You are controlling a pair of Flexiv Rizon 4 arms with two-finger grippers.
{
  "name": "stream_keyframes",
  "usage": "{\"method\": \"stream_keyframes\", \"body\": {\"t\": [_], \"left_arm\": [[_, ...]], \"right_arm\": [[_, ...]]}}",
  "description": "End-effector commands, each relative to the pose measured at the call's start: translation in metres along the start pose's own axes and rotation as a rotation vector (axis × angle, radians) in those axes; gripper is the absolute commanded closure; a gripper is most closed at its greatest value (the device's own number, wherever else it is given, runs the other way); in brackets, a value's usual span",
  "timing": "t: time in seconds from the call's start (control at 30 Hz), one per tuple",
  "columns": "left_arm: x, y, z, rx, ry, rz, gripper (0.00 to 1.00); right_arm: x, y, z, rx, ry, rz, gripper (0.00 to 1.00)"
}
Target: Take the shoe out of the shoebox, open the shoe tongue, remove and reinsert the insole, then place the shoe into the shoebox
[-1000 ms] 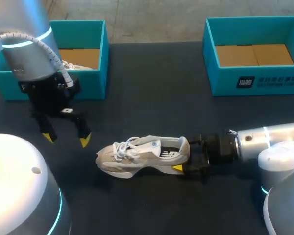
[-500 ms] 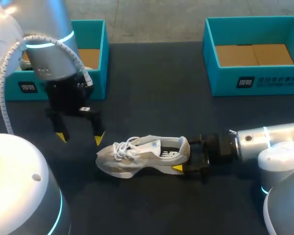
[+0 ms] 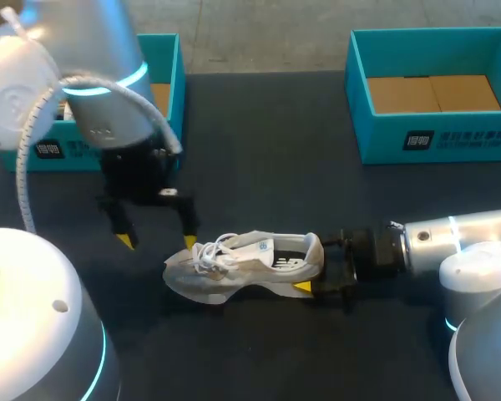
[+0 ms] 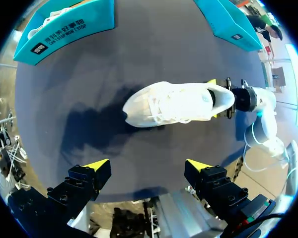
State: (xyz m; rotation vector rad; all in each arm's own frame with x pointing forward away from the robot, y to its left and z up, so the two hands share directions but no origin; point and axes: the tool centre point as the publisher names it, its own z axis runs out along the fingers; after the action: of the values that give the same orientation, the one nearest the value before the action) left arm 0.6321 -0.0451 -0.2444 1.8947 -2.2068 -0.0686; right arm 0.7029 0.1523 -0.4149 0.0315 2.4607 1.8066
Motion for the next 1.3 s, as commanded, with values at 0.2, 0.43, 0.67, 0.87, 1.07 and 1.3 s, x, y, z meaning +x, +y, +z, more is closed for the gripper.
{"method": "stream_keyframes", "body": {"t": [0.2, 0.43, 0.67, 0.87, 1.07, 1.3], "left_arm": [[0.065, -0.026, 0.021, -0.009, -0.142, -0.034, 0.0], [0.093, -0.042, 0.04, -0.019, -0.209, -0.05, 0.0], [0.116, -0.053, 0.054, -0.024, -0.267, -0.086, 0.0], [0.124, -0.06, 0.061, -0.013, -0.311, -0.111, 0.0], [0.125, -0.071, 0.068, -0.004, -0.343, -0.145, 0.0], [0.119, -0.079, 0.077, -0.018, -0.364, -0.176, 0.0]], "right_arm": [[0.0, 0.001, 0.002, 0.007, 0.001, 0.001, 1.0], [0.0, 0.001, 0.002, 0.007, 0.001, 0.001, 1.0], [0.0, 0.001, 0.002, 0.007, 0.001, 0.001, 1.0], [0.0, 0.001, 0.002, 0.007, 0.001, 0.001, 1.0], [0.0, 0.001, 0.002, 0.007, 0.001, 0.001, 1.0], [0.0, 0.001, 0.002, 0.007, 0.001, 0.001, 1.0]]}}
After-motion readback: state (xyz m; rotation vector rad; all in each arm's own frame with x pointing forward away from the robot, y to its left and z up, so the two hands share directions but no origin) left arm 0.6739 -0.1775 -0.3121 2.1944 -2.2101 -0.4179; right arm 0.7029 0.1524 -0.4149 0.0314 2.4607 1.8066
